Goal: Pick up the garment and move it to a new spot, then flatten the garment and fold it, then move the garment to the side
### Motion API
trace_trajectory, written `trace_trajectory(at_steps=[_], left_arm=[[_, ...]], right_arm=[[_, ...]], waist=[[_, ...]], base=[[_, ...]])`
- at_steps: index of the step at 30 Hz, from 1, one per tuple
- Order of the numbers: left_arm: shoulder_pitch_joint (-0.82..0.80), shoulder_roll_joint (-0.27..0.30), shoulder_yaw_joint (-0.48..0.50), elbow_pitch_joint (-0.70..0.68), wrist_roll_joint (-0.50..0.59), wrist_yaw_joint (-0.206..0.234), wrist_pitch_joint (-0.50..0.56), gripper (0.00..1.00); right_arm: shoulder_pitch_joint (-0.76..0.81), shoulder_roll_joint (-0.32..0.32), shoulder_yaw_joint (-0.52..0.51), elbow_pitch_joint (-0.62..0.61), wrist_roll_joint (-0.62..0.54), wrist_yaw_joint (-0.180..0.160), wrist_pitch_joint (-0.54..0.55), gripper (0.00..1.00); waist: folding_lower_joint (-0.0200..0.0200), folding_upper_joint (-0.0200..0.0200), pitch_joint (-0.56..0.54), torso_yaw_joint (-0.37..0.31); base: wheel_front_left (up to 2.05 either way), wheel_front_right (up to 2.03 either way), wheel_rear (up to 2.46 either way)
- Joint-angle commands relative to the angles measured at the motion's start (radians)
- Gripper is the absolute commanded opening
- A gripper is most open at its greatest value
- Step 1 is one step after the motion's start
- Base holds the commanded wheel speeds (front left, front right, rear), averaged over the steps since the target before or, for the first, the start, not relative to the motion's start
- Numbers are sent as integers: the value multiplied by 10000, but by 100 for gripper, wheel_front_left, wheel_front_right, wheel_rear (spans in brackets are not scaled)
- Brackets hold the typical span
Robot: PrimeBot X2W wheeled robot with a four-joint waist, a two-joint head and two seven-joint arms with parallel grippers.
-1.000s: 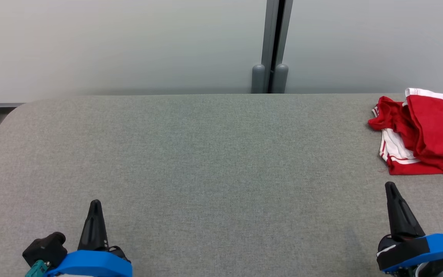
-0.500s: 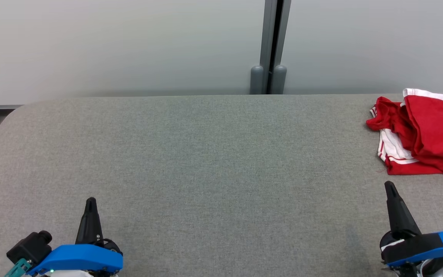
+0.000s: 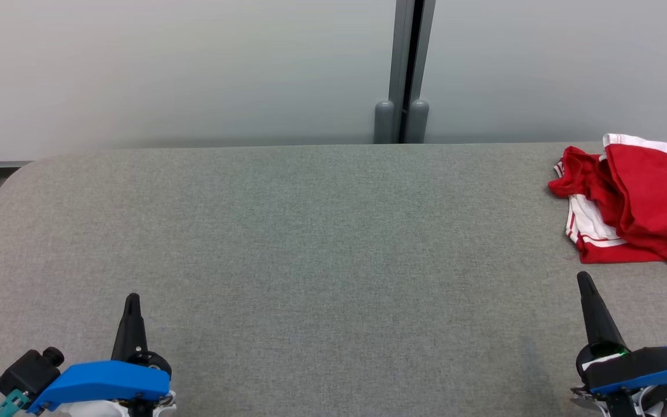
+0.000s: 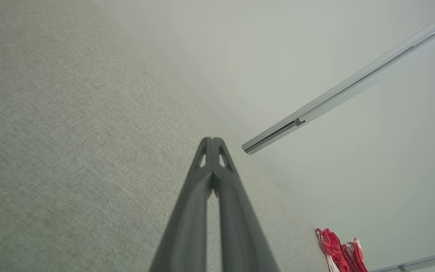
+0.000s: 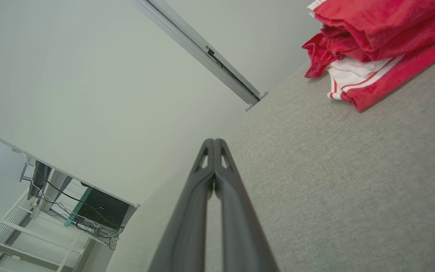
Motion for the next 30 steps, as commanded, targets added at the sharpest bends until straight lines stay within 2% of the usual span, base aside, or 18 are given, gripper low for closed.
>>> trace_trajectory(at_steps=[1, 30], left_arm=[[-305, 30, 90, -95, -403, -86, 101, 0], [-551, -45, 503, -37, -3364, -367, 836, 0]], right_arm=[[-240, -53, -3, -20, 435, 7, 51, 0], [-510, -66, 11, 508, 3465, 13, 391, 0]], waist=[[-1, 0, -6, -7], [-1, 0, -89, -100]], base=[[0, 0, 0], [0, 0, 0]])
